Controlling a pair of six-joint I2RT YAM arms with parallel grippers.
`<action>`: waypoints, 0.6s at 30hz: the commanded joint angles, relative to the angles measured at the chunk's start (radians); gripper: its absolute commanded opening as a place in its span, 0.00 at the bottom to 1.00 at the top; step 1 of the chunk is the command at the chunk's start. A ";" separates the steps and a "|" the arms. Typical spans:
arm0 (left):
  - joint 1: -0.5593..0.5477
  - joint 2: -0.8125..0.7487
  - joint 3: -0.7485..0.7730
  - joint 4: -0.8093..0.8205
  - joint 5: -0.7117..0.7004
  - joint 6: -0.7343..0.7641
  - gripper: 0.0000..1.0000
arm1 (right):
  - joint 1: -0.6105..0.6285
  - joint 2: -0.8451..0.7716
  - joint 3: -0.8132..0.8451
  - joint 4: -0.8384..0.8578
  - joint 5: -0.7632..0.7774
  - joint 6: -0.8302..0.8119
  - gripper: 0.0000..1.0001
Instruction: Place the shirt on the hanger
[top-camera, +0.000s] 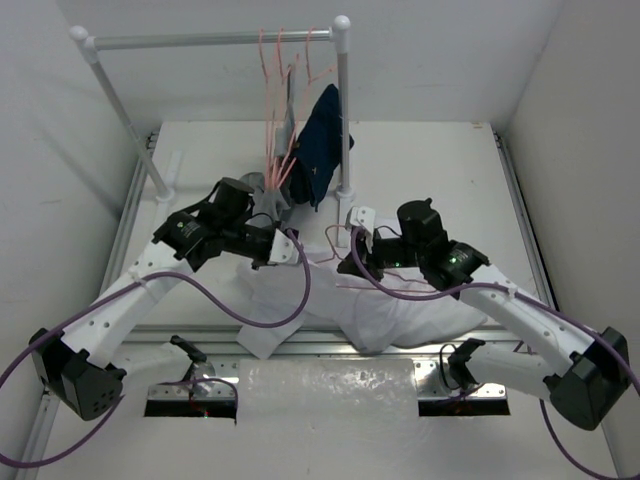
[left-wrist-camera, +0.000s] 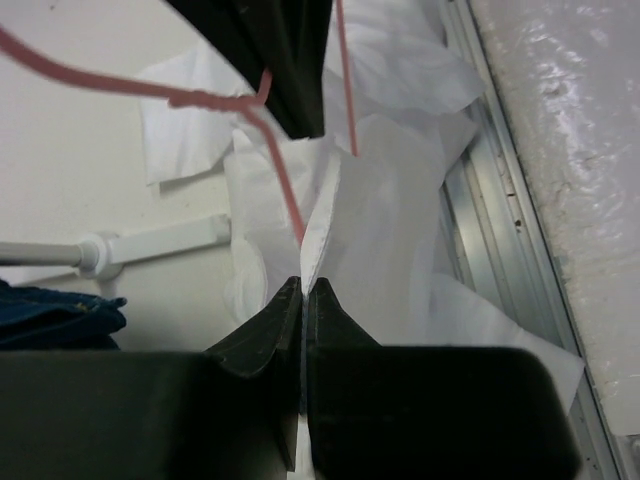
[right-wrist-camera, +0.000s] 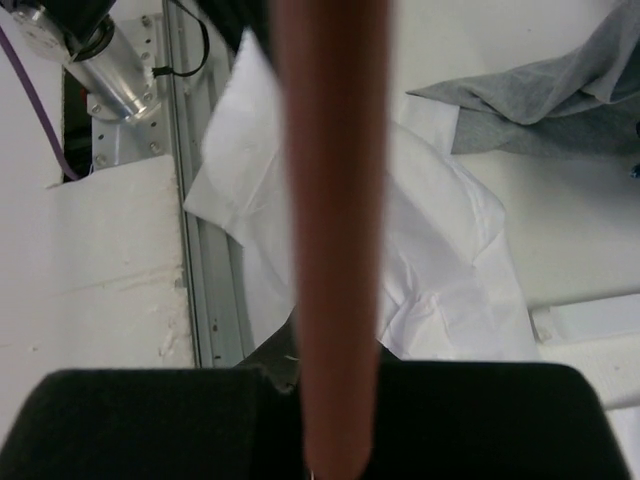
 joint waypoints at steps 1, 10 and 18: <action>-0.019 -0.022 0.038 -0.031 0.113 0.024 0.00 | -0.001 0.009 -0.030 0.212 -0.025 0.056 0.00; -0.085 -0.017 0.026 -0.023 0.123 -0.034 0.00 | 0.023 0.092 -0.081 0.436 -0.012 0.119 0.00; -0.237 -0.022 -0.078 0.004 -0.068 -0.097 0.47 | 0.072 0.103 -0.235 0.666 0.117 0.177 0.00</action>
